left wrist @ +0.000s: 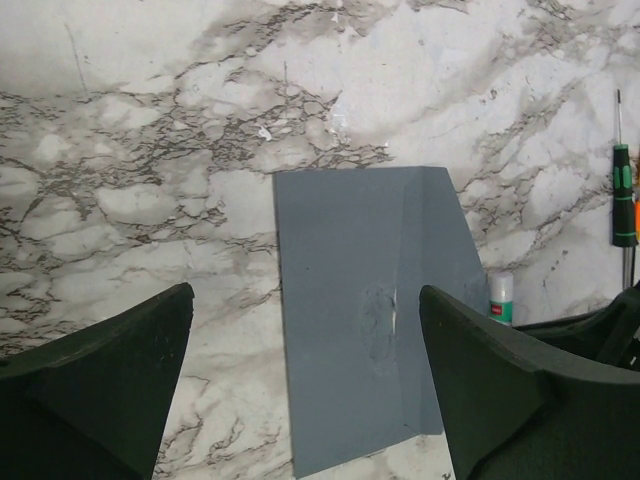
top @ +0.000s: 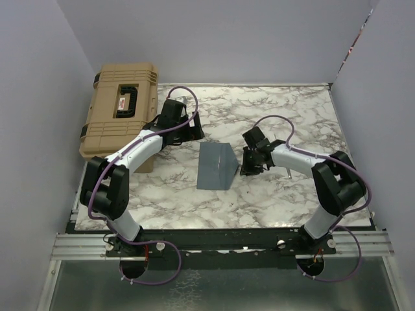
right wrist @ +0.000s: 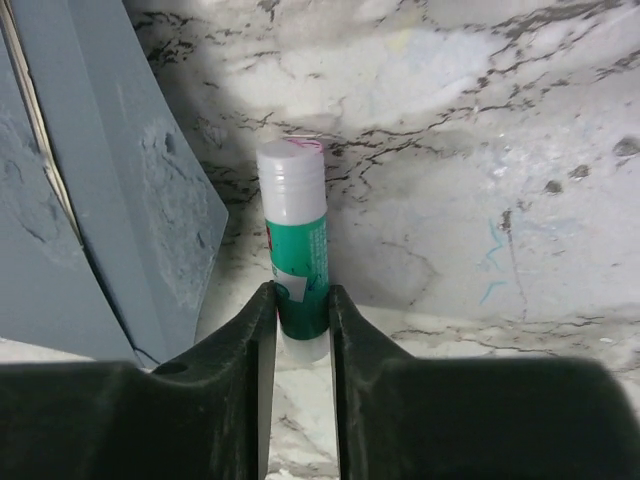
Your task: Place the letter into the envelope and seal it
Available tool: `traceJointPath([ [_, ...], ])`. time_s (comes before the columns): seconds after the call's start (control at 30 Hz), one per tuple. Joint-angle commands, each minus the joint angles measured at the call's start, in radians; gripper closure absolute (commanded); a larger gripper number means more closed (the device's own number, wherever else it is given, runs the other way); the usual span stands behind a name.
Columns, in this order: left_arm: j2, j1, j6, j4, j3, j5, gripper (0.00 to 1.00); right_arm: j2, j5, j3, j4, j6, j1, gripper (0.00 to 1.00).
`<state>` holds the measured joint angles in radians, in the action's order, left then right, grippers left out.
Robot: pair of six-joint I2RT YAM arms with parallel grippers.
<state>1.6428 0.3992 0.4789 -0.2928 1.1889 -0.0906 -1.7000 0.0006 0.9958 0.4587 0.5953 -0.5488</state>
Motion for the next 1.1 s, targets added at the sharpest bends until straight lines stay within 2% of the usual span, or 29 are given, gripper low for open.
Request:
traceJointPath([
  [0.0, -0.025, -0.007, 0.027, 0.042, -0.004, -0.146, 0.07, 0.033, 0.079, -0.052, -0.084, 0.043, -0.005, 0.79],
  [0.17, -0.024, -0.006, 0.053, 0.113, -0.015, -0.293, 0.08, 0.113, 0.145, -0.079, -0.087, 0.062, -0.005, 0.90],
  [0.37, -0.030, -0.002, 0.130, 0.276, -0.027, -0.499, 0.08, 0.396, 0.122, -0.195, -0.283, 0.098, -0.004, 0.91],
  [0.5, -0.054, 0.003, 0.239, 0.479, -0.056, -0.643, 0.08, 0.518, -0.006, -0.251, -0.474, 0.098, -0.003, 0.90],
  [0.63, -0.058, 0.026, 0.337, 0.653, -0.069, -0.772, 0.11, 0.570, -0.171, -0.271, -0.654, 0.096, -0.003, 0.90],
  [0.8, -0.062, 0.079, 0.361, 0.725, -0.073, -0.825, 0.22, 0.564, -0.318, -0.267, -0.795, 0.109, -0.003, 0.91],
  [1.07, -0.067, 0.098, 0.377, 0.744, -0.089, -0.797, 0.58, 0.540, -0.426, -0.277, -0.889, 0.145, -0.003, 0.93],
])
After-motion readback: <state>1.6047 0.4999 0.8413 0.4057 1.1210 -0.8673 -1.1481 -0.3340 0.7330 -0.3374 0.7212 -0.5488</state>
